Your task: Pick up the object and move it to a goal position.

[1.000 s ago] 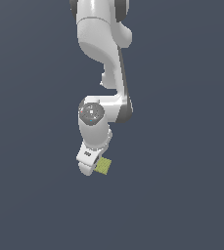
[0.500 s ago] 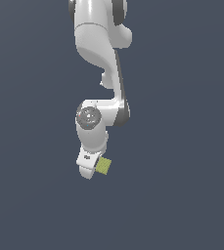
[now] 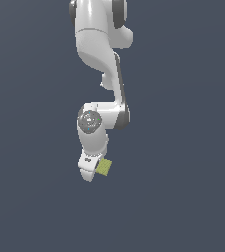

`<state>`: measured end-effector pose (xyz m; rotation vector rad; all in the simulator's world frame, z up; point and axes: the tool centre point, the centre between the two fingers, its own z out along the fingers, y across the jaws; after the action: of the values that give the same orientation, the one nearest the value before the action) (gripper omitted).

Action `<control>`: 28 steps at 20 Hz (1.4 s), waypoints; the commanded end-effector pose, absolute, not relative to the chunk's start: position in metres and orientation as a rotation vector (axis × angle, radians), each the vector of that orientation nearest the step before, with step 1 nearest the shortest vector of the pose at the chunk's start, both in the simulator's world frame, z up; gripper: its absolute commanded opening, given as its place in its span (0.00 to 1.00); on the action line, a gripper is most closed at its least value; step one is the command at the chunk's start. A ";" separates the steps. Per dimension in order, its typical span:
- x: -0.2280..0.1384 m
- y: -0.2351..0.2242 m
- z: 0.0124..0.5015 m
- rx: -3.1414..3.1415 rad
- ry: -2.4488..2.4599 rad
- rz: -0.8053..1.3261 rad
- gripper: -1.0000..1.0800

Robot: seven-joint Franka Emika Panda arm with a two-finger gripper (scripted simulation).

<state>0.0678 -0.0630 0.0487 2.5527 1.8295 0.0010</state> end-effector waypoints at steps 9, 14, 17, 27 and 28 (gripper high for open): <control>0.067 -0.063 0.010 2.550 1.834 0.000 0.96; 0.068 -0.063 0.010 2.550 1.834 0.000 0.00; 0.068 -0.063 0.010 2.550 1.834 0.000 0.00; 0.066 -0.064 0.016 2.549 1.834 0.002 0.00; 0.065 -0.064 0.018 2.549 1.834 0.002 0.00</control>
<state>0.0656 -0.0634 0.0143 2.5502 1.8348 -0.0004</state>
